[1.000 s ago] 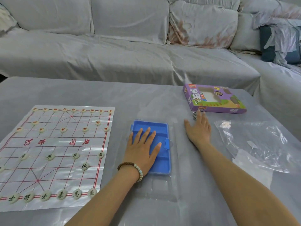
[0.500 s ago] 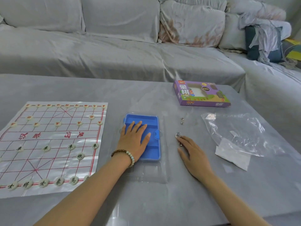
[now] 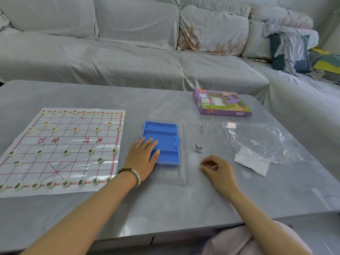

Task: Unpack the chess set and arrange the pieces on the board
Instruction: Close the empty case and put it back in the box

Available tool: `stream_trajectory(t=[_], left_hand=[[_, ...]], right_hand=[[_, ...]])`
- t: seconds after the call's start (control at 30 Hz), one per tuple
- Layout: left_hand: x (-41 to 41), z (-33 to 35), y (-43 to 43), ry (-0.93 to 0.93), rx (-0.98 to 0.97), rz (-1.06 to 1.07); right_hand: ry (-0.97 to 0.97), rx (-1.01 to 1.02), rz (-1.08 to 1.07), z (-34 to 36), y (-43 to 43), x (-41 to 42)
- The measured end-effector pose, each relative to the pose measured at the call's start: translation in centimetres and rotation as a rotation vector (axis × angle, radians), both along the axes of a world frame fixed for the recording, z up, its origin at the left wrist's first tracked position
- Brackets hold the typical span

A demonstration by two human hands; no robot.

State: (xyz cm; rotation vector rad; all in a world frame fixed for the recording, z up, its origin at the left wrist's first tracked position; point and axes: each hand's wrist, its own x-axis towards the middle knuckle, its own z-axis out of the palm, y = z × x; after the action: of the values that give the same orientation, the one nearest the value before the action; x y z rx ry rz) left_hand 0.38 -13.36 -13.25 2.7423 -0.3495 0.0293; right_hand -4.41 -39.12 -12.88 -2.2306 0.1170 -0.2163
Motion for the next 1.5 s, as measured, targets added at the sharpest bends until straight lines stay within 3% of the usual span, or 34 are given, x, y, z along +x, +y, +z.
stream_trajectory(t=[0.07,0.17,0.33,0.47,0.57,0.67,0.9,1.3,1.37,1.5], left_hand=[[-0.4,-0.3,0.3,-0.002,0.05,0.013],[-0.5,-0.4,0.2,-0.027,0.055,0.011],[-0.3,-0.5,0.3,-0.033,0.056,0.01],[-0.4,-0.6,0.1,-0.062,0.051,0.017],[-0.3,-0.9,0.1,-0.078,0.047,0.023],[-0.3,-0.9,0.0,-0.088,0.041,0.023],[-0.3,-0.7,0.0,-0.076,0.053,0.027],[-0.3,-0.4,0.0,-0.045,0.059,0.025],[-0.2,-0.1,0.1,-0.039,-0.016,0.014],[-0.5,0.9,1.4,-0.023,-0.384,0.048]], right_hand=[[-0.065,0.139,0.008,1.0,1.5,0.2],[-0.096,0.192,0.184,2.3,5.1,0.6],[-0.024,-0.114,0.345,1.8,8.2,0.9],[-0.117,0.09,0.081,1.1,5.6,2.2],[-0.033,0.005,-0.14,-0.3,1.8,4.4],[0.039,-0.129,-0.141,-2.1,-0.1,5.6],[-0.018,-0.092,-0.134,-2.2,0.3,5.8],[0.188,-0.061,-0.11,-0.6,0.7,6.6],[0.185,0.011,-0.105,-0.3,0.5,6.3],[0.099,0.183,-0.08,2.1,1.9,5.6]])
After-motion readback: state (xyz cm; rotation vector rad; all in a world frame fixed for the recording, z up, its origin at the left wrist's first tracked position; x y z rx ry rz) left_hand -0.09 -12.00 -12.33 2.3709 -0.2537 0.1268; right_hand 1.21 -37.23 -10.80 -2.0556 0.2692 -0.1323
